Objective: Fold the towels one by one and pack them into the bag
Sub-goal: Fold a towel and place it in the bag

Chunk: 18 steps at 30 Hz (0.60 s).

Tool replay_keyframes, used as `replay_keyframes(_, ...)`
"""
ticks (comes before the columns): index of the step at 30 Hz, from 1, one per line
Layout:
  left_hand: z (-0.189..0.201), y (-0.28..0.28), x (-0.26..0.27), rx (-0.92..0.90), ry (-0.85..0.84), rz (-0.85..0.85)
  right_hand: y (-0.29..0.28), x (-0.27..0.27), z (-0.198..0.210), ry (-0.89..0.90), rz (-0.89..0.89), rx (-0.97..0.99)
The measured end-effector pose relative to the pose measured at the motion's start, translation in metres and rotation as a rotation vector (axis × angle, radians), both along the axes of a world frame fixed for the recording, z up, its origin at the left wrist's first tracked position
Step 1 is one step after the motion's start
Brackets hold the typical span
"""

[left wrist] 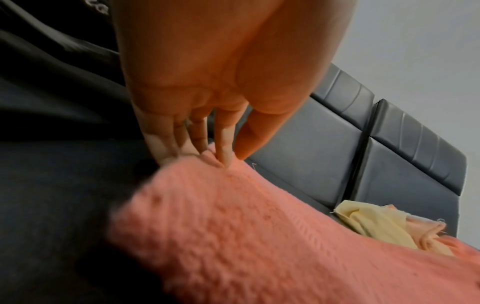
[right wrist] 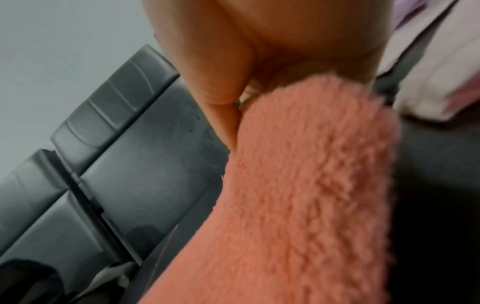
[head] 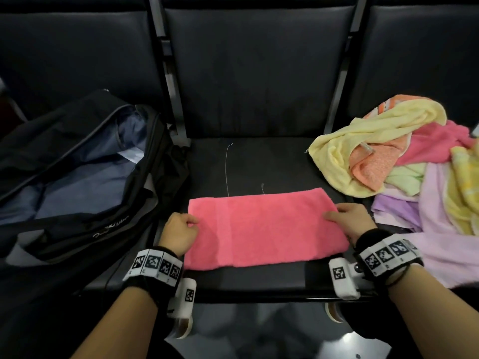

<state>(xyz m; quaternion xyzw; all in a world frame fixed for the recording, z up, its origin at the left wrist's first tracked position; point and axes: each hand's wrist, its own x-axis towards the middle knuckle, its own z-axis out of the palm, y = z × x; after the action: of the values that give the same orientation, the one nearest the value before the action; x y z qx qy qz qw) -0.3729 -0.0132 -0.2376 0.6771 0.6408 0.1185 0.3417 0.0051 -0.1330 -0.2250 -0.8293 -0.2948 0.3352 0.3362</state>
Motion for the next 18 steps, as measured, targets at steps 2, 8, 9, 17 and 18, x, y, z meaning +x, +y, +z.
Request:
replay_keyframes(2, 0.002, -0.003, 0.008, -0.004, -0.022, -0.021, -0.009, 0.003, 0.012, 0.054, -0.052, 0.046)
replay_keyframes(8, 0.017, -0.006, 0.029, 0.112, -0.102, -0.017, -0.001, -0.045, 0.052, 0.208, -0.006, 0.232)
replay_keyframes(9, 0.020, -0.007, 0.033, 0.064, -0.200, 0.006, 0.005, -0.062, 0.060, 0.197, 0.036, 0.265)
replay_keyframes(17, 0.024, -0.017, 0.035, -0.554, -0.745, 0.362, 0.041, -0.175, 0.064, 0.415, 0.498, 0.193)
replay_keyframes(18, 0.020, -0.018, 0.033, -0.573, -0.718, 0.381, 0.039, -0.176, 0.058, 0.372, 0.517, 0.160)
